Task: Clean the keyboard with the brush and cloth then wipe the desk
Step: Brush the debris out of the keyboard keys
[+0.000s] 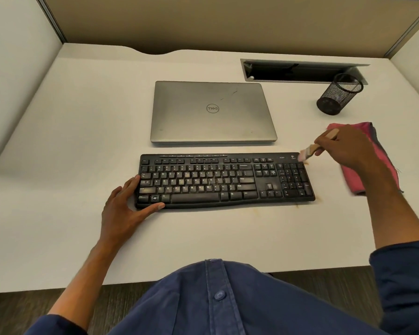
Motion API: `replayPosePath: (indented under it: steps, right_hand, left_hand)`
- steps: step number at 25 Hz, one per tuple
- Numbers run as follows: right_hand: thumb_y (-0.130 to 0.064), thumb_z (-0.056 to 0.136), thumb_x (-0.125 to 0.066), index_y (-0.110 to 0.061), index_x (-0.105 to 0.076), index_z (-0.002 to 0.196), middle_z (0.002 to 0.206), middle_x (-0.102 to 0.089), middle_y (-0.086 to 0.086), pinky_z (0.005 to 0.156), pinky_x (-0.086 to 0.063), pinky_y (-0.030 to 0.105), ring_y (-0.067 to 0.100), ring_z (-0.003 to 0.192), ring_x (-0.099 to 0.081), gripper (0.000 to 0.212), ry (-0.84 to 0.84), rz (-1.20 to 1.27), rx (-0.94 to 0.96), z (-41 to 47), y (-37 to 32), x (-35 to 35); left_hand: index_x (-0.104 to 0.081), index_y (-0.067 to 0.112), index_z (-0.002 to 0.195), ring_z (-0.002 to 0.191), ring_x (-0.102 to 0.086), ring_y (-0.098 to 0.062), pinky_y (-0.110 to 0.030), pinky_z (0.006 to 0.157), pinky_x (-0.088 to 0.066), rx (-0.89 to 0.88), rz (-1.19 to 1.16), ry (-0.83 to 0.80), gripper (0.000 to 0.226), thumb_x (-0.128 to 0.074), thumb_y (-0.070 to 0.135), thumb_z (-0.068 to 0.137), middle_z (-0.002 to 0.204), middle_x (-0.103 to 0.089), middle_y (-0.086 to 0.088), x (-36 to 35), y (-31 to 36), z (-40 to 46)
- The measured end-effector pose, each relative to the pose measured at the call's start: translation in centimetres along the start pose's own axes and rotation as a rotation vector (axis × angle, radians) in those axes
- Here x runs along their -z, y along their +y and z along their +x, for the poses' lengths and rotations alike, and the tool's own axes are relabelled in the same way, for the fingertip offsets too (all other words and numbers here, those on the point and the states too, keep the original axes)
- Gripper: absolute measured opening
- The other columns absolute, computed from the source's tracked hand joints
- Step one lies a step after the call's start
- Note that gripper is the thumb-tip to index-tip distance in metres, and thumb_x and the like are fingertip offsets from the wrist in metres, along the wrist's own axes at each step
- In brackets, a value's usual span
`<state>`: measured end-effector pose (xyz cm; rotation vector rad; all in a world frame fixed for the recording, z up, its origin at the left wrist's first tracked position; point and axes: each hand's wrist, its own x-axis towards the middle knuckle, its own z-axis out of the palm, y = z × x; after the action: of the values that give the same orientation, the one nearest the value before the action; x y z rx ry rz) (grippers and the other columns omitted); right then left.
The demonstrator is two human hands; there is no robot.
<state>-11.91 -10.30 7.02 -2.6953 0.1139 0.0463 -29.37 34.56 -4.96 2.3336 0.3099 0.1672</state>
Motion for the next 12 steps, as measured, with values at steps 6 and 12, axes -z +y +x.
replayPosePath:
  steps: [6, 12]
  right_hand:
    - [-0.028, 0.097, -0.055, -0.024, -0.077, 0.091, 0.077, -0.075, -0.005, 0.067, -0.052, 0.043, 0.027, 0.073, -0.068, 0.023, 0.016, 0.262, 0.189, -3.2, -5.0, -3.3]
    - [-0.034, 0.101, -0.049, -0.024, -0.075, 0.103, 0.08, -0.075, -0.005, 0.062, -0.041, 0.03, 0.017, 0.068, -0.061, 0.027, 0.004, 0.1, 0.267, -4.1, -7.6, -6.4]
  left_hand:
    - [-0.046, 0.029, 0.146, 0.12, -0.052, -0.017, -0.03, 0.096, -0.039, -0.011, 0.02, -0.019, 0.094, -0.074, 0.068, 0.066, 0.139, -0.057, 0.01, -0.2, -0.7, 0.2]
    - [-0.046, 0.029, 0.147, 0.118, -0.052, -0.019, -0.03, 0.094, -0.038, -0.015, 0.019, -0.013, 0.09, -0.079, 0.06, 0.069, 0.136, -0.059, 0.006, -0.2, -0.5, 0.2]
